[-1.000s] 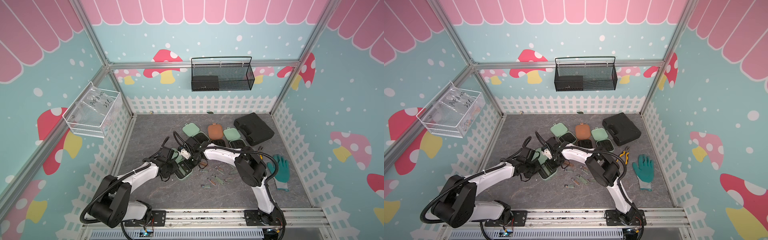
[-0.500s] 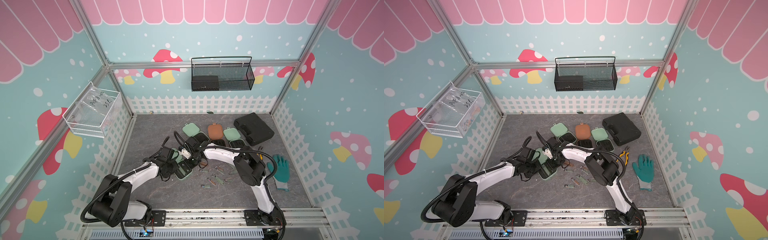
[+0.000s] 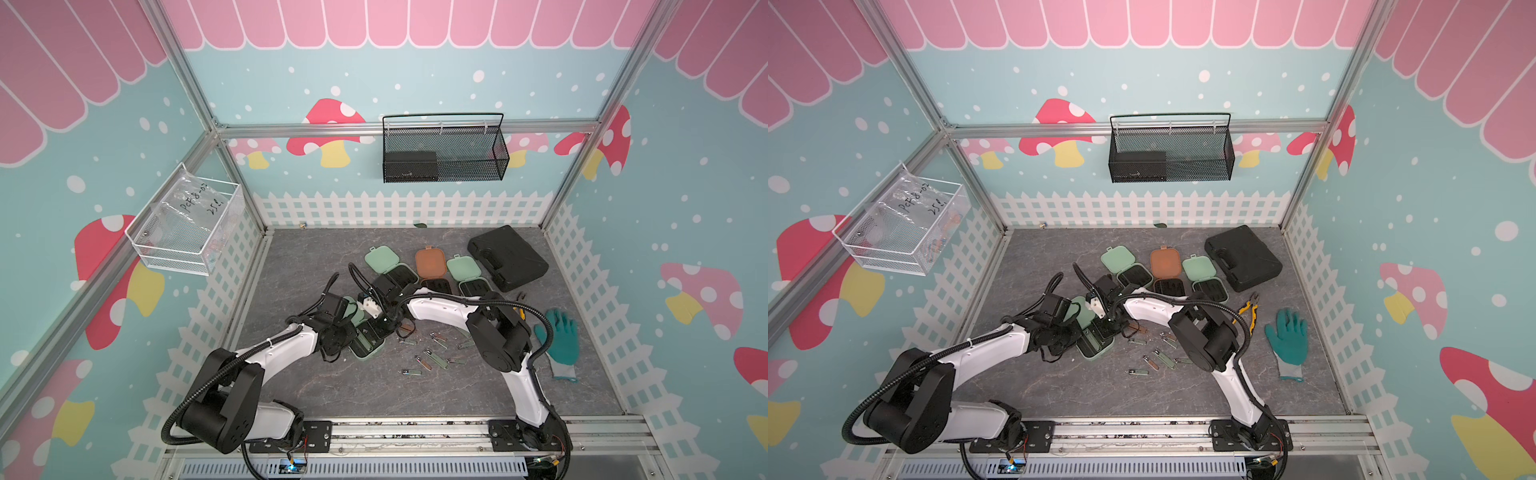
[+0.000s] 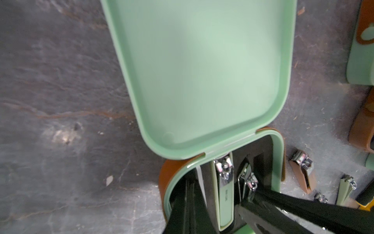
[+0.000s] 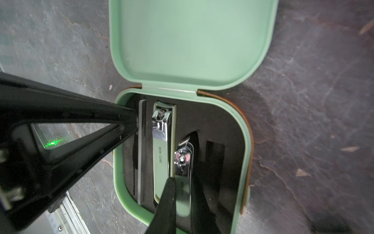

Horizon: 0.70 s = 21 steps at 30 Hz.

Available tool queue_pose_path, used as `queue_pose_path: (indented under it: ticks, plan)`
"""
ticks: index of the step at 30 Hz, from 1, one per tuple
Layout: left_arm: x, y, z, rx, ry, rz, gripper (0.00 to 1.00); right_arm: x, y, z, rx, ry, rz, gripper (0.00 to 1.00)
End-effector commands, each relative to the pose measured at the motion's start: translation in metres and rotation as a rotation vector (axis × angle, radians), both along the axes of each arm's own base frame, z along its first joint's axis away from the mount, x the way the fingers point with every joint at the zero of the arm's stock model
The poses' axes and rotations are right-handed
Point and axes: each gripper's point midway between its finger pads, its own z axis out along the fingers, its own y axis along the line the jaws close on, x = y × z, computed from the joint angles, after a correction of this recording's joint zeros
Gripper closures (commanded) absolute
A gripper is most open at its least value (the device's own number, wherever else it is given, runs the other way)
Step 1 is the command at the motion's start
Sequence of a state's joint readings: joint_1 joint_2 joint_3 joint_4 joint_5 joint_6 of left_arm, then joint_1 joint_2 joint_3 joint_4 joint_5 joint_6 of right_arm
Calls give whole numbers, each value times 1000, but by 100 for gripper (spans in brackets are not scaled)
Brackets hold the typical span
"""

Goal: Organize nail clipper sets
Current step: Place the nail clipper in the storage box.

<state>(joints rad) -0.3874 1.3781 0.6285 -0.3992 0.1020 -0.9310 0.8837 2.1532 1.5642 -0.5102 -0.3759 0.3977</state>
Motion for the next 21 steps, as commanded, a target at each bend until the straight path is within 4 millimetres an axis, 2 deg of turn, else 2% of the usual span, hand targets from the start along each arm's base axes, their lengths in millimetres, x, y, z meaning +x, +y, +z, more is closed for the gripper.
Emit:
queue_pose_path:
  ticks: [1, 11, 21]
  plan:
    - [-12, 4, -16, 16, 52, -9, 100, -3, -10, -7, -41, 1, -18, 94]
    - [-11, 4, -16, 16, 54, -9, 100, 9, -33, -25, -188, -64, -84, 94]
    - [-12, 4, -17, 18, 57, -9, 100, 7, -42, -53, -289, -76, -132, 94]
